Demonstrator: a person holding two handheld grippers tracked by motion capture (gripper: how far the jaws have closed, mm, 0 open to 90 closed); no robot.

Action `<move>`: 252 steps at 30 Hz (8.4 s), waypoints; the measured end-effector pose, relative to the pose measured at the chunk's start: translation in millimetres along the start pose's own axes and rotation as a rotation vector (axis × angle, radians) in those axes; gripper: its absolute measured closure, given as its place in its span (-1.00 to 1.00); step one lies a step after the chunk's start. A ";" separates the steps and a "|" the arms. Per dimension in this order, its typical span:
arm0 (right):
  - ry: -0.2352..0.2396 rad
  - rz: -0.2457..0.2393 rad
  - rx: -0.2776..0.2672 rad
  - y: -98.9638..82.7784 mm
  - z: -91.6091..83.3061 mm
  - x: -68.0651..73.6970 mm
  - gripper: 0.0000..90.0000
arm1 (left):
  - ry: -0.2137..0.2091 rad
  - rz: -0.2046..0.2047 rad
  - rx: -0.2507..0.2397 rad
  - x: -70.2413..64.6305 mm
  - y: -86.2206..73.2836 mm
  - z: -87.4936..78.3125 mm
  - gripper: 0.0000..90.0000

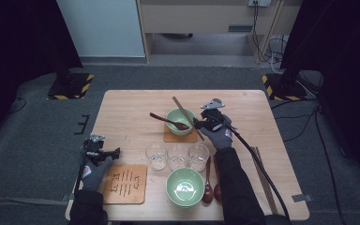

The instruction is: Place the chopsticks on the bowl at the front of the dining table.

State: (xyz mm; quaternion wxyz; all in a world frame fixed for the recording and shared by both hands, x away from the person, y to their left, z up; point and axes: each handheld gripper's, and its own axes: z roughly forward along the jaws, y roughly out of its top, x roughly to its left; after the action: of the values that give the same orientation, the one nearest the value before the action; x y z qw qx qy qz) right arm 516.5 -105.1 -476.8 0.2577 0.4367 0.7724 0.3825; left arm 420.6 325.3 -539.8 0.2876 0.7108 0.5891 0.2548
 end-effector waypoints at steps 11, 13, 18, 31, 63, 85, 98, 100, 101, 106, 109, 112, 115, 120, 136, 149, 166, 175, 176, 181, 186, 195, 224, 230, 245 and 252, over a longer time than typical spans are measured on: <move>0.020 -0.006 -0.002 -3.9 1.4 5.6 -0.29 | 0.000 0.000 0.000 0.0 0.0 0.0 -1.00; 0.026 -0.011 -0.003 -4.2 1.2 7.4 -0.29 | 0.000 0.000 0.000 0.0 0.0 0.0 -1.00; 0.040 -0.020 -0.005 -5.2 0.9 12.6 -0.30 | 0.000 0.000 0.000 0.0 0.0 0.0 -1.00; 0.070 -0.046 -0.015 -7.5 0.9 23.0 -0.32 | 0.000 0.000 0.000 0.0 0.0 0.0 -1.00; 0.105 -0.094 -0.038 -6.9 1.2 38.1 -0.40 | 0.000 0.000 0.000 0.0 0.0 0.0 -1.00; 0.121 -0.109 -0.061 -8.0 2.1 42.0 -0.42 | 0.000 0.000 0.000 0.0 0.0 0.0 -1.00; 0.106 -0.075 -0.074 -3.0 -3.8 34.3 -0.50 | 0.000 0.000 0.000 0.0 0.0 0.0 -1.00; 0.105 -0.062 -0.084 -0.3 -7.1 31.9 -0.52 | 0.000 0.000 0.000 0.0 0.0 0.0 -1.00; 0.105 -0.053 -0.090 1.2 -8.8 30.9 -0.53 | 0.000 0.000 0.000 0.0 0.0 0.0 -1.00; 0.085 -0.035 -0.127 9.0 -19.0 23.7 -0.50 | 0.000 0.000 0.000 0.0 0.0 0.0 -1.00; 0.076 -0.017 -0.153 14.4 -26.6 18.9 -0.49 | 0.000 0.000 0.000 0.0 0.0 0.0 -1.00; 0.065 0.003 -0.182 19.8 -34.3 14.3 -0.49 | 0.000 0.000 0.000 0.0 0.0 0.1 -1.00; 0.049 0.030 -0.204 24.4 -40.0 7.7 -0.49 | 0.000 0.000 0.000 0.0 0.0 0.0 -1.00; 0.027 0.051 -0.218 29.0 -46.8 -3.8 -0.49 | 0.000 0.000 0.000 0.0 0.1 0.1 -1.00; -0.025 0.029 -0.264 55.9 -73.5 -18.0 -0.46 | -0.001 0.000 -0.001 -0.1 0.2 0.3 -1.00; 0.001 0.066 -0.243 62.4 -35.5 7.1 -0.58 | -0.001 0.000 -0.001 -0.1 0.2 0.2 -1.00; -0.003 0.048 -0.088 29.3 19.6 29.8 -0.63 | -0.001 0.000 0.000 -0.1 0.2 0.2 -1.00; 0.002 0.035 -0.057 22.1 28.4 35.0 -0.64 | -0.001 0.000 0.000 0.0 0.2 0.2 -1.00; 0.000 0.033 -0.057 21.9 28.9 35.0 -0.64 | -0.001 0.000 -0.001 -0.1 0.2 0.2 -1.00; -0.005 0.028 -0.048 20.8 30.0 34.9 -0.64 | -0.001 0.000 0.000 -0.1 0.2 0.2 -1.00; -0.007 0.018 -0.037 19.6 30.9 35.6 -0.64 | -0.001 0.000 0.000 -0.1 0.2 0.2 -1.00; -0.004 0.014 -0.039 18.3 29.7 35.5 -0.64 | -0.001 0.000 0.000 -0.1 0.2 0.2 -1.00; 0.011 0.002 -0.060 18.5 26.1 39.5 -0.64 | -0.001 0.000 0.000 0.0 0.2 0.2 -1.00; -0.036 0.015 -0.051 17.3 27.6 34.1 -0.64 | -0.001 0.000 0.000 -0.1 0.2 0.2 -1.00; -0.026 0.009 -0.037 12.7 31.0 35.3 -0.64 | -0.001 0.000 -0.001 -0.1 0.2 0.3 -1.00; -0.023 0.008 -0.039 12.7 30.7 35.9 -0.64 | -0.001 0.000 -0.001 -0.1 0.2 0.3 -1.00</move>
State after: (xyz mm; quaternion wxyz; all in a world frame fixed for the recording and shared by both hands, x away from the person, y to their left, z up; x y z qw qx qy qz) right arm 527.6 -58.4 -486.3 0.2736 0.4390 0.7601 0.3934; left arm 420.9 325.1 -539.9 0.2881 0.7107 0.5891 0.2547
